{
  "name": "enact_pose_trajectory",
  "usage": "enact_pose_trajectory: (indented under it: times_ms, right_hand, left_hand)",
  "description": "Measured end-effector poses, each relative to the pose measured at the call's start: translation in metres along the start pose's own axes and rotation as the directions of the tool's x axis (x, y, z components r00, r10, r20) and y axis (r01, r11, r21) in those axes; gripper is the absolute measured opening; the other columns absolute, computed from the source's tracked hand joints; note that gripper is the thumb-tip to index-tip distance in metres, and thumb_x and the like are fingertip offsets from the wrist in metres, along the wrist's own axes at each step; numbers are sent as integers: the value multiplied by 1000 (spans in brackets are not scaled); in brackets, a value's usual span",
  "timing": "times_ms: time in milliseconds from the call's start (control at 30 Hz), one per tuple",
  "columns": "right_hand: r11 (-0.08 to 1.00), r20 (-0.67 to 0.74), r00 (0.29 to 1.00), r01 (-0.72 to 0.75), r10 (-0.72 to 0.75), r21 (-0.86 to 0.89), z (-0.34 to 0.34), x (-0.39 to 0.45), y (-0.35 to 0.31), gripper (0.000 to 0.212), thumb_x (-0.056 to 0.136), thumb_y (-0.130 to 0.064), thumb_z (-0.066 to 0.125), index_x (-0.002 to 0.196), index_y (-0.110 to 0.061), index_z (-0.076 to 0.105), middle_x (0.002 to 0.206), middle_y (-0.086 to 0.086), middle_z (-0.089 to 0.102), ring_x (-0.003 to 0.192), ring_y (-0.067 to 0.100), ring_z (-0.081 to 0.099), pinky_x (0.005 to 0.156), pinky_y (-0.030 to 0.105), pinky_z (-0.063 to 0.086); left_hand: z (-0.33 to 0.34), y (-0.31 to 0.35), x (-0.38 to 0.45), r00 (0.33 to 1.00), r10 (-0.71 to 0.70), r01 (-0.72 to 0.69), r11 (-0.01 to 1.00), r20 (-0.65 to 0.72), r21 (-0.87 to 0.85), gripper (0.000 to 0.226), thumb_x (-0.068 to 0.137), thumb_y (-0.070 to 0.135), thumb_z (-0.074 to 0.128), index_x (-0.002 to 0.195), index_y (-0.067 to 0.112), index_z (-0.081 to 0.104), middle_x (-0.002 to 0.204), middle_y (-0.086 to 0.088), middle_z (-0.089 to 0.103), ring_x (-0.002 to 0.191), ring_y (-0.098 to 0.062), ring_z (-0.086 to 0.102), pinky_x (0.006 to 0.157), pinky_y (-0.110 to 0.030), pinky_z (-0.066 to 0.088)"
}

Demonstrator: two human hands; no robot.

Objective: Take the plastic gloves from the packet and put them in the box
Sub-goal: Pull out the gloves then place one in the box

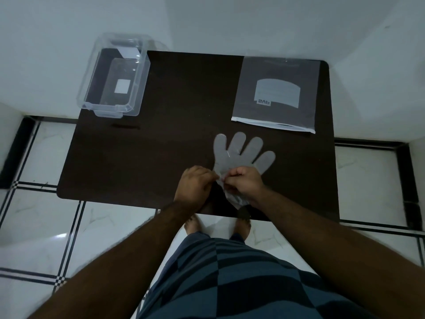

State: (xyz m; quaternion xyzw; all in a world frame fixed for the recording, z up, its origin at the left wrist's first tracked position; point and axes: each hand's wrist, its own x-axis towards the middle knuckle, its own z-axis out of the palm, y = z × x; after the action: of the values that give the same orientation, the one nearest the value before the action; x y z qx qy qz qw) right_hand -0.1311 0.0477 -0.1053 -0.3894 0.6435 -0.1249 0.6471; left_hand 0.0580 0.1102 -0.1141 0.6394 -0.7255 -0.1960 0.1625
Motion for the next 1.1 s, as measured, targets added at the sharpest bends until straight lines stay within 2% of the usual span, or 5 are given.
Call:
enact_pose_trajectory:
  times_ms: [267, 433, 667, 900, 1100]
  right_hand:
    - [977, -49, 995, -73, 84, 198, -19, 2, -11, 12, 96, -2, 74, 108, -2, 72, 99, 19, 80, 84, 27, 77, 73, 35, 67]
    - [966, -80, 988, -107, 129, 234, -37, 0, -24, 13, 98, -7, 70, 111, -8, 72, 103, 17, 80, 96, 29, 80, 87, 43, 67]
    - [976, -100, 993, -38, 60, 213, -41, -4, -29, 9, 100, -6, 67, 109, -7, 70, 98, 19, 78, 79, 25, 77, 74, 38, 66]
    - [978, -81, 996, -8, 25, 206, -45, -5, -31, 17, 99, -5, 68, 116, -3, 69, 103, 27, 78, 88, 37, 81, 69, 37, 68]
    - [983, -53, 999, 10, -1, 181, -49, -11, -36, 18, 98, 0, 68, 116, 4, 69, 100, 26, 76, 71, 22, 75, 56, 27, 62]
  left_hand:
    - [0, -26, -28, 988, 109, -124, 981, 109, 150, 17, 94, 22, 67, 106, 22, 79, 110, -1, 77, 108, -26, 68, 95, -47, 50]
    - [-2, -30, -28, 976, 153, -181, 966, 154, 184, 26, 92, 26, 75, 117, 22, 77, 106, 0, 77, 105, -24, 67, 96, -45, 50]
    - [-18, -11, -17, 943, 255, -267, 963, 211, 27, 22, 90, 40, 67, 83, 20, 73, 114, -4, 69, 112, -22, 61, 99, -42, 48]
    - [-24, 20, 15, 969, -98, 133, 980, 225, -147, 24, 108, 27, 51, 128, 23, 64, 119, -4, 70, 108, -19, 66, 96, -43, 57]
    - [-18, 23, 39, 930, -95, 128, 989, 354, -71, 27, 106, 24, 59, 131, 26, 69, 130, 2, 69, 118, -16, 64, 107, -40, 52]
